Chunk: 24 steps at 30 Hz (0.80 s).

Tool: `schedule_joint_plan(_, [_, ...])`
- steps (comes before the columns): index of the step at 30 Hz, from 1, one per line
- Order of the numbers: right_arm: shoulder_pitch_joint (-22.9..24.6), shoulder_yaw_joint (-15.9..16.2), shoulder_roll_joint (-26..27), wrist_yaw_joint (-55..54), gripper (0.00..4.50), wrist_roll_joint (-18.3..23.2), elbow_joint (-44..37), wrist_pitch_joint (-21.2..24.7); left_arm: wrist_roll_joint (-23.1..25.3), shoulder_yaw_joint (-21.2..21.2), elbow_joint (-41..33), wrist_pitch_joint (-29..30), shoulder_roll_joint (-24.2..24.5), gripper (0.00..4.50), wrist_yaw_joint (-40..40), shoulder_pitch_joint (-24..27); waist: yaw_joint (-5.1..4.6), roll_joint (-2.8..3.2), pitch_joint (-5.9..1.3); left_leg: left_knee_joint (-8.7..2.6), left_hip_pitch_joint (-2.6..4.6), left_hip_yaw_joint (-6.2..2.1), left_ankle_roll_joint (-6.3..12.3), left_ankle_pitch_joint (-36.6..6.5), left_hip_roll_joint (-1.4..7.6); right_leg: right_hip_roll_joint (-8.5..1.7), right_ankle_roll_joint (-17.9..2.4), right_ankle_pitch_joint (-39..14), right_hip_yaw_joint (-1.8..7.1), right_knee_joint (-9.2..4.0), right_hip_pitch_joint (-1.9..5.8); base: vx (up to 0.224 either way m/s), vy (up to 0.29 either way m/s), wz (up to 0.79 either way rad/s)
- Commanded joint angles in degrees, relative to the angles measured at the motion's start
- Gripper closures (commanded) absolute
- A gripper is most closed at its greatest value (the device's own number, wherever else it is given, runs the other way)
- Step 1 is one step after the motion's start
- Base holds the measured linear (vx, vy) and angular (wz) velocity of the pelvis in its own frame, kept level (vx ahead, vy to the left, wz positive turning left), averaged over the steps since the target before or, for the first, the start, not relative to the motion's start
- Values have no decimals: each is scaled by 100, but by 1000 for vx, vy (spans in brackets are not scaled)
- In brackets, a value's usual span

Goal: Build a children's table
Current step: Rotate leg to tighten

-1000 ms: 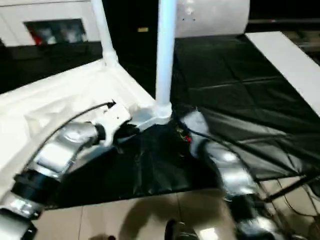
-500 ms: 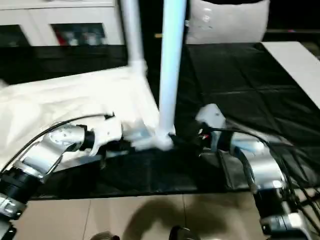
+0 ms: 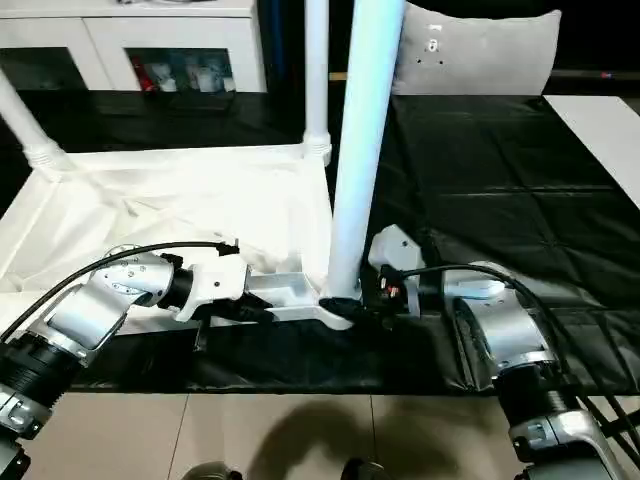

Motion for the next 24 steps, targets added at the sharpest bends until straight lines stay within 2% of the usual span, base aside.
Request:
schedule_joint_plan(1, [-138,17,-11,60,126,-57,61,31,139,-243,27,-153,23,450,-270,-23,-25,-59,-534,-353,-70,92,649,-101,134,-363,-549,-1658,434,-305,465,0,0,0])
schedule_joint_plan(3, [-173,61,-2,109,132,-81,132,57,162,-242,74,-177,13,450,-267,-39,-27,-61,-524,-351,-71,99,661,-141,128,-359,-534,-1721,425,-321,463,0,0,0])
schedule_joint_plan(6, [-176,52,12,125,165,-47,156,75,164,-231,94,-187,4,450,-264,-45,-27,-60,-524,-353,-66,101,638,-161,127,-357,-496,-1810,421,-334,461,0,0,0])
schedule_joint_plan(9, [-116,35,38,170,171,52,78,179,101,-175,81,-133,-21,450,-253,-27,-30,-66,-517,-356,-63,99,634,-169,129,-353,-479,-1817,421,-336,458,0,0,0])
schedule_joint_plan(12, [25,16,100,222,175,210,-85,393,33,-109,46,-34,-60,450,-213,16,-28,-72,-522,-350,-75,97,663,-87,128,-352,-477,-1748,424,-322,466,0,0,0])
schedule_joint_plan(15, [259,-95,353,-42,176,530,-454,925,-42,35,-88,342,-228,450,143,140,-20,-64,-520,-355,-65,89,653,-36,152,-363,-506,-1696,428,-313,459,0,0,0])
schedule_joint_plan(17, [300,-116,419,-133,176,563,-519,1035,-38,66,-102,413,-276,450,244,161,-28,-71,-507,-361,-65,94,629,-120,136,-352,-473,-1815,414,-343,453,0,0,0])
schedule_joint_plan(19, [410,-108,852,-1048,176,277,-583,1243,-92,281,-219,1050,-681,450,895,188,-55,-30,-446,-381,-53,115,493,-267,132,-354,-389,-2088,408,-399,428,0,0,0])
schedule_joint_plan(20, [411,-112,877,-1094,176,268,-580,1256,-95,291,-226,1081,-702,450,926,189,-67,-36,-433,-382,-47,119,454,-362,109,-345,-335,-2257,381,-449,425,0,0,0])
schedule_joint_plan(21, [411,-227,1331,-1881,177,178,-508,1467,-128,453,-325,1559,-1069,450,1456,188,-110,-52,-411,-386,-31,132,355,-613,65,-327,-154,-2644,336,-521,434,0,0,0])
schedule_joint_plan(22, [408,-241,1374,-1953,177,175,-500,1485,-130,467,-333,1599,-1103,450,1505,187,-152,-34,-370,-382,9,128,276,-842,38,-320,17,-3031,267,-615,406,0,0,0])
schedule_joint_plan(23, [337,-394,1680,-2411,177,224,-384,1586,-150,574,-364,1873,-1360,450,1840,159,-186,-41,-361,-366,34,126,259,-1008,14,-315,138,-3237,210,-672,406,0,0,0])
schedule_joint_plan(24, [287,-499,1874,-2694,177,271,-307,1653,-161,642,-380,2043,-1524,450,2052,139,-278,-23,-332,-350,58,114,249,-1281,2,-301,335,-3484,127,-762,400,0,0,0])
